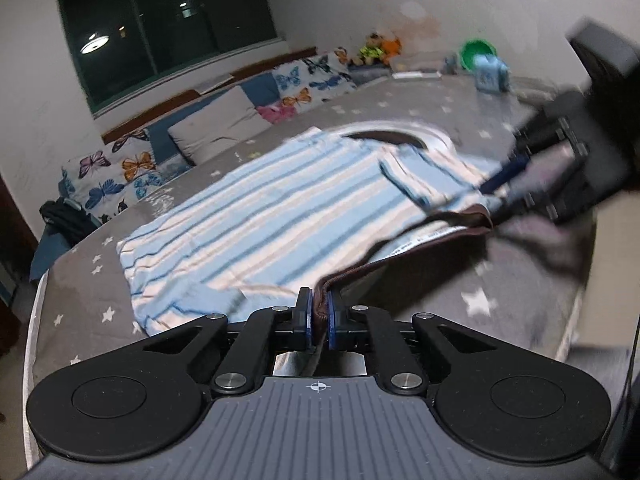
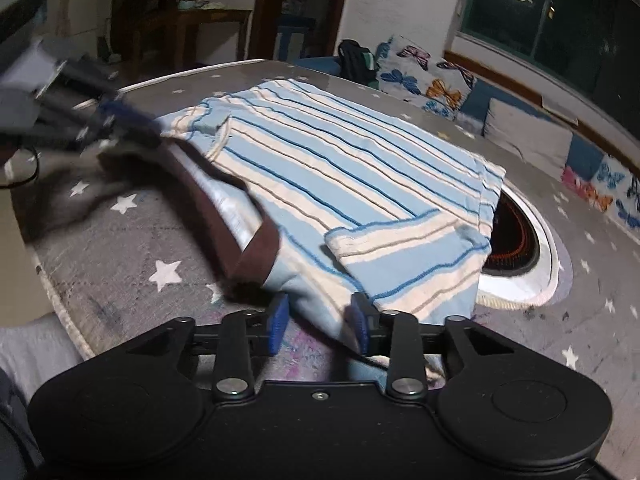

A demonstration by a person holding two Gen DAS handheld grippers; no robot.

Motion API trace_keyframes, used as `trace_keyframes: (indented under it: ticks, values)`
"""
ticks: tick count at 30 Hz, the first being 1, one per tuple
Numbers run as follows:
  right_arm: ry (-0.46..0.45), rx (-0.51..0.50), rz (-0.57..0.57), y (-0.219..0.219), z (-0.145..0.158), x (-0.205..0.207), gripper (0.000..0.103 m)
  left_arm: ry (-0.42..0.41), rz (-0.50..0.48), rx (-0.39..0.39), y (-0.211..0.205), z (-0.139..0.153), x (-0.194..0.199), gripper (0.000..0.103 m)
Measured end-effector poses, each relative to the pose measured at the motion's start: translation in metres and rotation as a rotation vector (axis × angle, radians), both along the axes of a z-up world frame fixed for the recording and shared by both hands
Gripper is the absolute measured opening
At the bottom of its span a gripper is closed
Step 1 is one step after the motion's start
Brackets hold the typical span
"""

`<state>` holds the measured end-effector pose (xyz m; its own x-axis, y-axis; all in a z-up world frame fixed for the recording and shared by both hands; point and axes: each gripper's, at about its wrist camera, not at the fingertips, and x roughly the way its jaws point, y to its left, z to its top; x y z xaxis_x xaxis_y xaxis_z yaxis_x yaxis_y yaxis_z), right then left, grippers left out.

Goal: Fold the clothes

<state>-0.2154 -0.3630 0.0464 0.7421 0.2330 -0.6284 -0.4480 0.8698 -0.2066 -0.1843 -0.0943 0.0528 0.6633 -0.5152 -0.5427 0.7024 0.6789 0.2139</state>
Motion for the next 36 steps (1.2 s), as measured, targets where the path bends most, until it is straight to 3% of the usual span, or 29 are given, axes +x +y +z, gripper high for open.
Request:
trace_keyframes:
  ticks: [10, 11, 16, 23, 26, 31, 32, 35, 36]
  values:
    - [-0.109, -0.111, -0.034, 0.006, -0.009, 0.019, 0.05, 0.017, 0.018, -0.077, 0.001, 0.019, 0.019, 0.008]
    - [-0.112, -0.107, -0.047, 0.004, -0.009, 0.021, 0.044, 0.019, 0.014, -0.076, 0.001, 0.017, 0.018, 0.008]
    - [-0.173, -0.11, -0.074, -0.001, -0.006, 0.018, 0.044, 0.025, 0.012, -0.061, 0.005, 0.004, 0.006, 0.008]
    - [-0.3, -0.213, -0.067, 0.009, -0.013, -0.008, 0.045, 0.038, 0.031, -0.088, 0.014, -0.001, 0.001, 0.008]
    - [-0.274, -0.278, -0.055, 0.013, -0.02, -0.006, 0.053, 0.037, 0.032, -0.092, 0.014, 0.0, 0.003, 0.008]
    - [-0.242, -0.279, -0.052, 0.01, -0.025, 0.005, 0.054, 0.034, 0.034, -0.097, 0.014, 0.004, 0.007, 0.008]
    - [-0.238, -0.268, -0.057, 0.01, -0.024, 0.008, 0.053, 0.033, 0.034, -0.094, 0.014, 0.003, 0.007, 0.009]
    - [-0.196, -0.216, -0.074, 0.005, -0.022, 0.022, 0.022, 0.042, 0.023, -0.077, 0.013, -0.002, 0.004, 0.013]
    - [-0.179, -0.192, -0.08, 0.003, -0.021, 0.025, 0.018, 0.041, 0.018, -0.068, 0.013, -0.004, 0.002, 0.015]
